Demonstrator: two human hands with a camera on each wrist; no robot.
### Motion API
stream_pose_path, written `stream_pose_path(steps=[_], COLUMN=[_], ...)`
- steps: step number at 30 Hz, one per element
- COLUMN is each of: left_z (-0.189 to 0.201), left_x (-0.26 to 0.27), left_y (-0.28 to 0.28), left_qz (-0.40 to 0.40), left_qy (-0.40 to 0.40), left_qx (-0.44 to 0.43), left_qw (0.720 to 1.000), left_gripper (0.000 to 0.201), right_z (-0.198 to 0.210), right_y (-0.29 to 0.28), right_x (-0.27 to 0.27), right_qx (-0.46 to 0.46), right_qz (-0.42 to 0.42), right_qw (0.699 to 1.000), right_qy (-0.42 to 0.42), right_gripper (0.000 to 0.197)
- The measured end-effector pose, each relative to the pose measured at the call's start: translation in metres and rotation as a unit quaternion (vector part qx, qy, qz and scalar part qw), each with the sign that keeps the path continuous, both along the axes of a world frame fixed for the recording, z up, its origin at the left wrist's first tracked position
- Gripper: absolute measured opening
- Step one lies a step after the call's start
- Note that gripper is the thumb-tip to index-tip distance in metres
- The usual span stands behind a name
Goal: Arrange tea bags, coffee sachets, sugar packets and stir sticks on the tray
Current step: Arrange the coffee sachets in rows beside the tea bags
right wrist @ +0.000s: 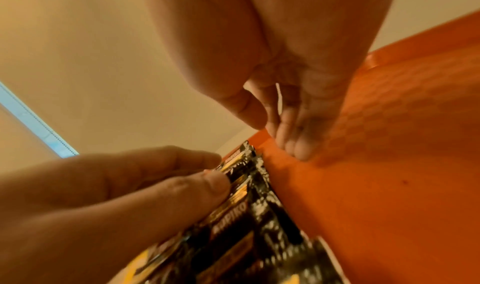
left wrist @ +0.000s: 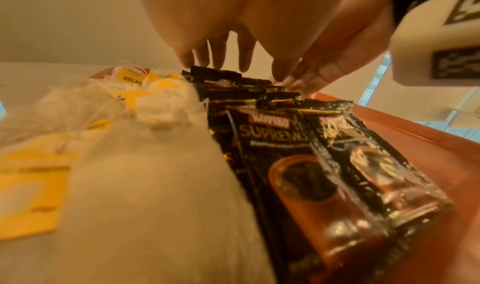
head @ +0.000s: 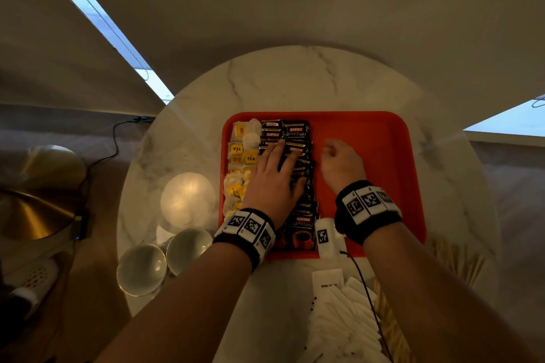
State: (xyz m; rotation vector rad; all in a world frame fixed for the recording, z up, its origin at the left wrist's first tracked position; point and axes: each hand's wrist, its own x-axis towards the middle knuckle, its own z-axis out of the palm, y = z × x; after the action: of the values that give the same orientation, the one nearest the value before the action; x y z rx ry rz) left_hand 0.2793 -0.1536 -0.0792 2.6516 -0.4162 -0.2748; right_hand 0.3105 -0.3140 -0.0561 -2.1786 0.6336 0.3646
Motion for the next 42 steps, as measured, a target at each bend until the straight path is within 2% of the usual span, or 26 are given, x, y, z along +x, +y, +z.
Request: stream_pose_path(steps=[3,6,11,15,21,25,28,31,42], left_z=[-0.002,-0.006,-0.006,-0.005,0.006,0.017,0.014,0.010,0.007], left_x=[-0.004,-0.004,-0.006,-0.004,-0.017,-0.040,-0.051,-0.053,-0.056], left_y=[0.000,-0.002,0.000,0.001,0.013,0.021,0.023,0.025,0.025], left_qz=[-0.035,-0.032,-0.047,-0.060,-0.060,-0.139,-0.190,-0.192,-0.169], left_qy=[-0.010,0.015,0.002,0.004,0.001,0.031,0.051,0.056,0.086], left_qx=[0.000,0.026,0.006,0.012,-0.004,0.018,0.077,0.104,0.066], left_qw=[0.999,0.999,0.999,0.998,0.998,0.990,0.977,0.974,0.980], left_gripper=[0.056,0.058,0.057,0.057,0.062,0.072,0.076,0.077,0.077], right_z=[0.002,-0.003,-0.006,-0.004,0.014,0.007,-0.002,-0.004,-0.009], right_y=[0.004,0.013,0.010,0.014,0.003,0.005,0.015,0.025,0.031], right_x=[-0.017,-0.020,-0.027,-0.034,-0.068,-0.112,-0.126,-0.130,-0.132], right_qx=[0.020,0.041,0.048,0.070,0.014,0.023,0.017,0.009,-0.002], right_qz=[0.001,0.022,0.004,0.029,0.050,0.071,0.082,0.073,0.064], right_qw=[0.998,0.998,0.998,0.996,0.997,0.995,0.996,0.997,0.998], right_qy=[0.056,0.041,0.039,0.036,0.050,0.060,0.039,0.020,0.015], right_gripper=[0.035,0.035,0.036,0.033,0.041,0.046,0.044,0.046,0.048])
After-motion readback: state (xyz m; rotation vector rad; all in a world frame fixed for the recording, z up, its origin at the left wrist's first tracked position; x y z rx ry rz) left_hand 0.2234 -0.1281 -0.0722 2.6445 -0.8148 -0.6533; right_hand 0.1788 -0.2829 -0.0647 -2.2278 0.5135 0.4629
